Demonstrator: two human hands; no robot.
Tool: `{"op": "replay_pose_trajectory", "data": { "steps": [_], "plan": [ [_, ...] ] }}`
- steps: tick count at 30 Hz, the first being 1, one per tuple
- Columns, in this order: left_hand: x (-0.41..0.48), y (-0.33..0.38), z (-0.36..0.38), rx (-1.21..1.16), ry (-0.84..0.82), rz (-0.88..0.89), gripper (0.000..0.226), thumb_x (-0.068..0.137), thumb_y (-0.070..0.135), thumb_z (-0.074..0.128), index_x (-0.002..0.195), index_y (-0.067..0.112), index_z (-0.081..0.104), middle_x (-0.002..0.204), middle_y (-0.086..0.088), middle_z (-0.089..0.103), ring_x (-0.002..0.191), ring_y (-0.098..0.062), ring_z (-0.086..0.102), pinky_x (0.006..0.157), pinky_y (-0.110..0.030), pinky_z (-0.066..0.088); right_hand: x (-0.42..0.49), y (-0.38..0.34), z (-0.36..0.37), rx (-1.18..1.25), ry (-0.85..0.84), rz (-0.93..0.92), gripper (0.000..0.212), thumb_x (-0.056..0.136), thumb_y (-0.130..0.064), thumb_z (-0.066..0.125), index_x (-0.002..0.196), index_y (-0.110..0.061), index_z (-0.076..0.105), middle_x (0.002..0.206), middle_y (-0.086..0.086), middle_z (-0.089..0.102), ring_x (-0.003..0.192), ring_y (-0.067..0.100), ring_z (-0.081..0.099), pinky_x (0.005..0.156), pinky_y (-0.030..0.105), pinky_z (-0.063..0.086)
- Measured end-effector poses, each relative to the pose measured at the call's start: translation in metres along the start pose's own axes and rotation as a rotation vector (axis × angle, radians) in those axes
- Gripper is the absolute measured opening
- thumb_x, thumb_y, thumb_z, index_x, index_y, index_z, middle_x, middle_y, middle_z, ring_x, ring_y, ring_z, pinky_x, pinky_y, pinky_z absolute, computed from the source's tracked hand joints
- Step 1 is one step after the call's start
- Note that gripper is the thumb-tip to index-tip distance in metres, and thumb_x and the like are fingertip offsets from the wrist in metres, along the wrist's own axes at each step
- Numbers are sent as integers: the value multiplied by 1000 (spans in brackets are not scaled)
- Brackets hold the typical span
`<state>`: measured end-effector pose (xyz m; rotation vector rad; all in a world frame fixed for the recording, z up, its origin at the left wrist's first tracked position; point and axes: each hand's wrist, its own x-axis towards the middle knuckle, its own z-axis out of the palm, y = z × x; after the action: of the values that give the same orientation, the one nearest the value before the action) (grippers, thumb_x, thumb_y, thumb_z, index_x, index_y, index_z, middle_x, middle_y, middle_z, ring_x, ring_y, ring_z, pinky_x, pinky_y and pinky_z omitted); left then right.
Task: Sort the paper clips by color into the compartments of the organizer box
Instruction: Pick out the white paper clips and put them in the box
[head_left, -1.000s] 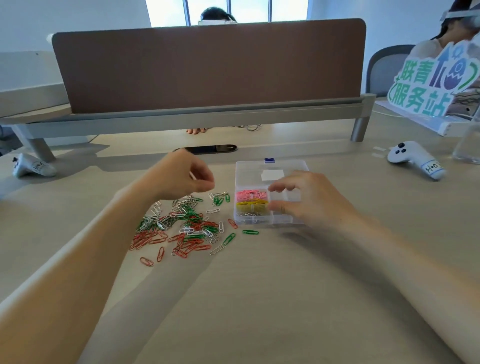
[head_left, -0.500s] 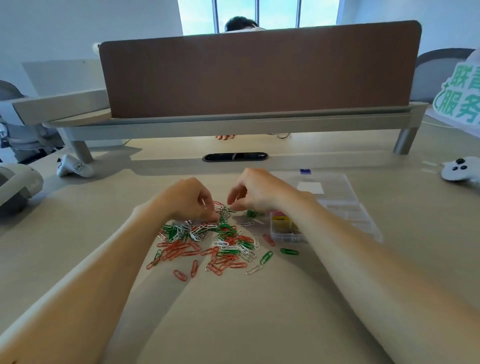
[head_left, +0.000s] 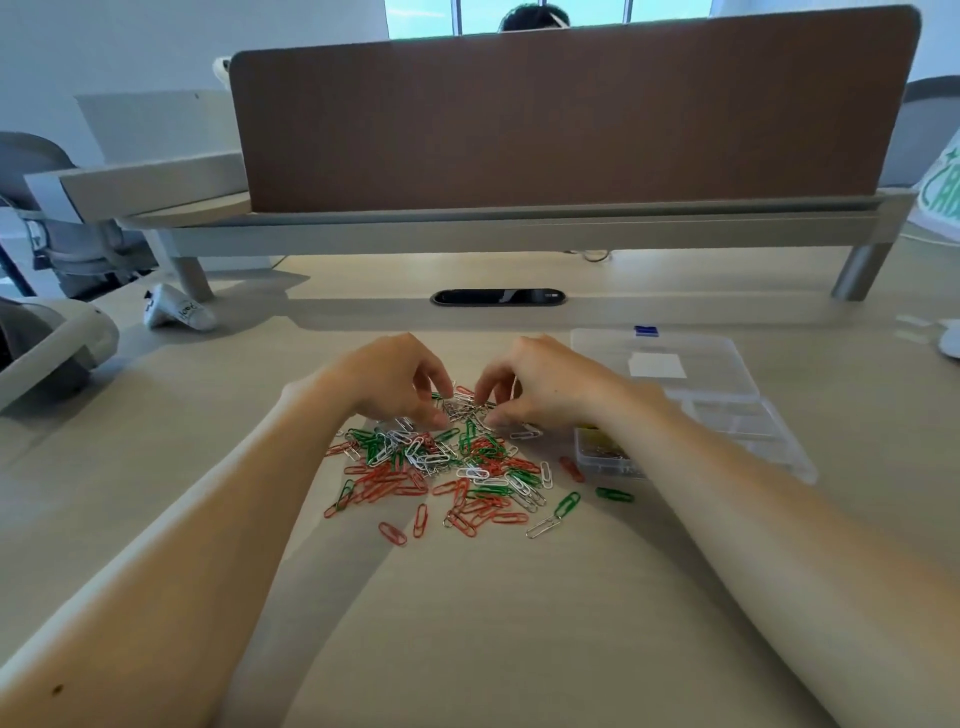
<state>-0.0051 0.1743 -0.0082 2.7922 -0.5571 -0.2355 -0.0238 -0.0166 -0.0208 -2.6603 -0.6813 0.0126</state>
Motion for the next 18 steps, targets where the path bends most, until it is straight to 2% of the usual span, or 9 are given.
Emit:
{"op": "replay_pose_trajectory", "data": {
  "steps": [5, 9, 12, 14, 18],
  "plan": [
    [5, 1, 6, 24, 62, 9, 34, 71, 33, 81, 102, 22, 71, 91, 6, 69, 70, -3, 58, 61, -16, 39, 1, -1, 5, -19, 1, 6, 31, 81, -28, 76, 111, -23, 71, 94, -3, 67, 84, 11, 60, 77, 28, 51],
    [6, -2, 5, 63, 107, -35, 39, 69, 35, 83, 103, 19, 70, 93, 4, 69, 76, -10, 60, 71, -23, 43, 2, -1, 5, -33, -4, 3, 31, 85, -27, 72, 116, -25, 70, 95, -4, 66, 88, 12, 59, 81, 30, 50],
    [7, -4, 6, 55, 81, -21, 35, 72, 30, 81, 104, 20, 71, 96, 4, 69, 73, -4, 58, 67, -20, 42, 2, 1, 6, -48, 1, 5, 25, 92, -21, 62, 115, -27, 71, 96, -3, 67, 94, 15, 59, 82, 30, 48],
    [7, -6, 5, 42, 72, -7, 33, 73, 27, 81, 104, 21, 71, 98, 5, 69, 70, 3, 56, 61, -15, 39, 3, 3, 6, -59, 3, 26, 28, 94, -17, 55, 115, -27, 71, 109, -1, 69, 101, 17, 58, 85, 31, 47],
    [7, -8, 2, 22, 86, 0, 32, 74, 25, 80, 104, 24, 71, 97, 7, 68, 71, 4, 56, 61, -14, 39, 3, 6, 6, -49, 30, 60, 30, 95, -16, 52, 118, -26, 69, 116, 1, 67, 104, 17, 57, 88, 32, 47]
  ]
}}
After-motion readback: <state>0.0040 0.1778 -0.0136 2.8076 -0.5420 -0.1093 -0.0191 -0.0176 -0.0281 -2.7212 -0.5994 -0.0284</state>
